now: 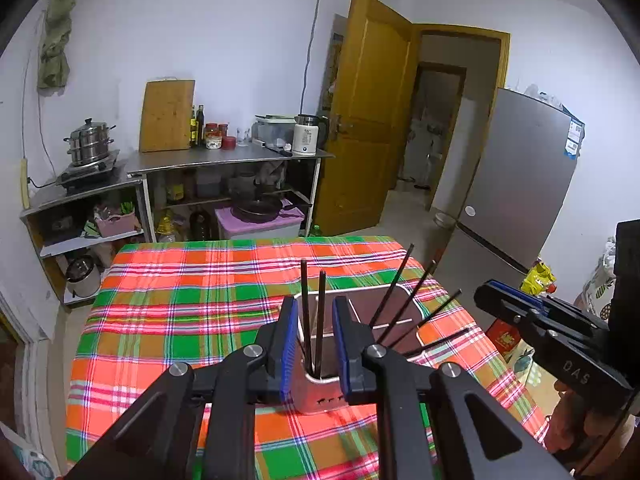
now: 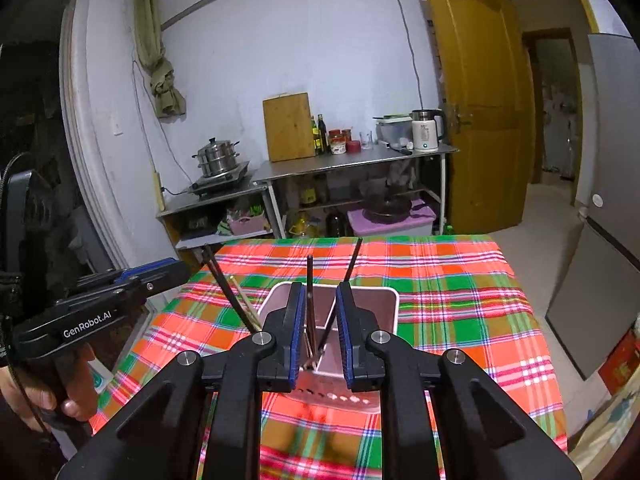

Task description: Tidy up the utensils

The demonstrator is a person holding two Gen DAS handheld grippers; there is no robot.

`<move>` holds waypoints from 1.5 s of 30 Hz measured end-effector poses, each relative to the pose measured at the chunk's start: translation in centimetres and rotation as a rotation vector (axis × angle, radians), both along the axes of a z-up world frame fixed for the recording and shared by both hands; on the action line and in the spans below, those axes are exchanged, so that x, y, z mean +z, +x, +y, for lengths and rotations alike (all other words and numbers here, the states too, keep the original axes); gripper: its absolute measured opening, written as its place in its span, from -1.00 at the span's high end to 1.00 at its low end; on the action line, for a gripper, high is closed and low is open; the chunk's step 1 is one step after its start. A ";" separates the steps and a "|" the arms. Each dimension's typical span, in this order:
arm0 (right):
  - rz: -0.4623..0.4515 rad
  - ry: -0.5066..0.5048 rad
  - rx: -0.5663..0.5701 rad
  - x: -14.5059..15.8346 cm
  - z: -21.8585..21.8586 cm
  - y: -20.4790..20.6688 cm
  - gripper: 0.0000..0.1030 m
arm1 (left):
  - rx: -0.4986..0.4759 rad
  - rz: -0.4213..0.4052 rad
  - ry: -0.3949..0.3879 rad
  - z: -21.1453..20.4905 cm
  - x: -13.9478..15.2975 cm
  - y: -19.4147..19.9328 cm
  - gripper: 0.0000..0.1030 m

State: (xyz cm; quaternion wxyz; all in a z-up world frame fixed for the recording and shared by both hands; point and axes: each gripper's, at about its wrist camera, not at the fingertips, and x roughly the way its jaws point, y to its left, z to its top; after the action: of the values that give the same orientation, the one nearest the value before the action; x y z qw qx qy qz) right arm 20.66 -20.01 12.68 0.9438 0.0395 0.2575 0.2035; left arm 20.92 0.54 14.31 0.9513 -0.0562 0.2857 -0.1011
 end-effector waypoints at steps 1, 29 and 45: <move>-0.002 0.000 -0.002 -0.1 -0.1 -0.4 0.69 | 0.003 -0.001 -0.001 0.0 0.0 -0.4 0.67; 0.051 -0.065 -0.011 -7.3 -1.2 -10.6 0.67 | 0.032 -0.047 0.044 -2.2 -8.0 -11.5 0.67; 0.043 -0.074 -0.002 -9.7 -0.8 -13.6 0.67 | 0.023 -0.027 -0.015 -2.2 -10.6 -14.1 0.67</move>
State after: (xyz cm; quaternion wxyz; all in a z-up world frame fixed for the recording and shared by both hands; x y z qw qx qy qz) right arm 7.09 -20.83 2.96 0.9390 0.0091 0.2851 0.1921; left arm 6.84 -1.68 3.74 0.9557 -0.0649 0.2714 -0.0932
